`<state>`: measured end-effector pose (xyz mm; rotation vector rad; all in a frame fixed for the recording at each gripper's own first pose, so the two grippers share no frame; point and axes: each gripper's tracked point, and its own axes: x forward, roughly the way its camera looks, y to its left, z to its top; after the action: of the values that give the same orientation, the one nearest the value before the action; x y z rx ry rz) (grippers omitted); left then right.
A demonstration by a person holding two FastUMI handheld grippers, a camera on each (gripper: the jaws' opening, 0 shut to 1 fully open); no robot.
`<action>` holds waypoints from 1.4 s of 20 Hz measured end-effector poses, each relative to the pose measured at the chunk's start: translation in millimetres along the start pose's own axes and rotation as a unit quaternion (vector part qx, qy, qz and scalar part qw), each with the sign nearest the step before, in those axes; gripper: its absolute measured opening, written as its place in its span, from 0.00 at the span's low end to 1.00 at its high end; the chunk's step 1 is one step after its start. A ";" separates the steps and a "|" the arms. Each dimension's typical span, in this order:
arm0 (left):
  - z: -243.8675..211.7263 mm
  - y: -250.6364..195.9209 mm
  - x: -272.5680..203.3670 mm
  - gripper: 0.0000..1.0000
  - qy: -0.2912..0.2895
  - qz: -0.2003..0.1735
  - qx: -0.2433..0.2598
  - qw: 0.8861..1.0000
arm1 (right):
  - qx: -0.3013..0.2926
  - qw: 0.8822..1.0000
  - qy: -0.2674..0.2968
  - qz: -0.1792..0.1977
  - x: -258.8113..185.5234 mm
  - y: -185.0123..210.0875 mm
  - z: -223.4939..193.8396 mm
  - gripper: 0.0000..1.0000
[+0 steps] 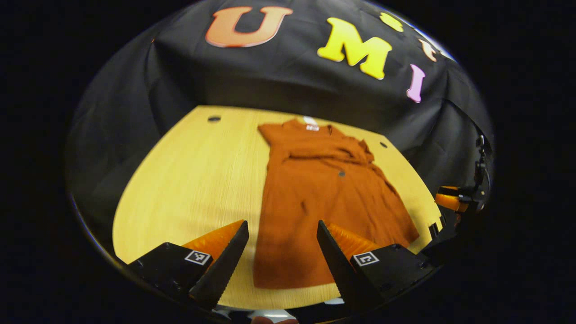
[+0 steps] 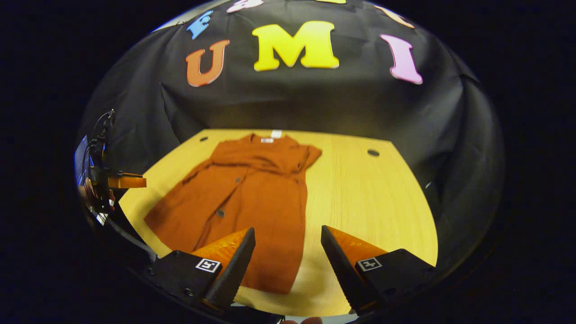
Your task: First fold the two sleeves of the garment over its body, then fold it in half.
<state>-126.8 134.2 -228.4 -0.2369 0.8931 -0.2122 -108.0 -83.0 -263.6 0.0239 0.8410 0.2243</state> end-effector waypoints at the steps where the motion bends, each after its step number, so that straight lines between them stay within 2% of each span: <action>1: -22.3 -0.5 2.2 0.99 0.025 -0.006 -0.025 0.999 | 0.009 1.000 0.021 -0.003 6.8 -3.0 -19.7 0.94; 3: -55.1 -3.5 11.6 0.99 0.045 -0.005 -0.052 0.998 | 0.019 0.998 0.056 -0.013 15.5 -8.1 -51.8 0.94; 7: -74.8 4.9 20.6 0.99 0.068 -0.001 -0.048 0.997 | 0.021 0.995 0.095 -0.032 31.0 -6.1 -84.3 0.94; 9: -71.4 3.9 20.6 0.98 0.059 -0.003 -0.053 0.997 | 0.025 0.993 0.106 -0.034 37.0 -2.0 -94.8 0.94; 13: -82.3 -32.5 20.8 0.96 0.069 -0.053 -0.094 0.992 | 0.017 0.990 0.133 -0.045 38.9 6.1 -111.1 0.94; 14: -82.3 -37.8 21.5 0.94 0.070 -0.057 -0.094 0.991 | 0.021 0.990 0.136 -0.044 36.0 10.6 -110.5 0.90; 15: -84.8 -40.3 24.1 0.91 0.076 -0.053 -0.094 0.991 | 0.021 0.989 0.139 -0.039 37.5 13.0 -111.8 0.74; 16: -88.9 -40.6 27.1 0.89 0.083 -0.045 -0.095 0.991 | 0.023 0.989 0.143 -0.034 35.2 15.2 -111.8 0.65; 17: -89.1 -41.9 29.7 0.75 0.086 -0.042 -0.096 0.991 | 0.033 0.989 0.144 -0.026 36.5 18.4 -110.0 0.45; 18: -92.9 -41.9 34.4 0.57 0.098 -0.038 -0.105 0.989 | 0.049 0.987 0.150 -0.020 38.4 20.5 -110.4 0.19; 20: -91.9 -43.2 35.6 0.16 0.108 -0.035 -0.134 0.984 | 0.080 0.984 0.158 -0.009 38.9 20.4 -108.2 0.13; 21: -89.9 -44.5 36.3 0.17 0.109 -0.036 -0.142 0.983 | 0.102 0.982 0.156 -0.009 43.5 17.7 -106.9 0.13; 22: -89.3 -44.5 35.4 0.09 0.109 -0.034 -0.141 0.983 | 0.123 0.980 0.157 -0.009 43.1 16.5 -104.9 0.01; 24: -83.1 -39.2 30.5 0.04 0.099 -0.019 -0.107 0.989 | 0.148 0.978 0.146 -0.012 36.5 9.9 -92.0 0.01; 28: -46.9 -31.1 18.3 0.04 0.063 -0.002 -0.007 0.998 | 0.168 0.981 0.100 -0.014 29.5 -4.9 -52.1 0.01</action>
<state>-155.2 94.0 -261.3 -0.2412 1.0187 -0.2260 -126.7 -85.2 -320.6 0.3105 1.0722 0.0547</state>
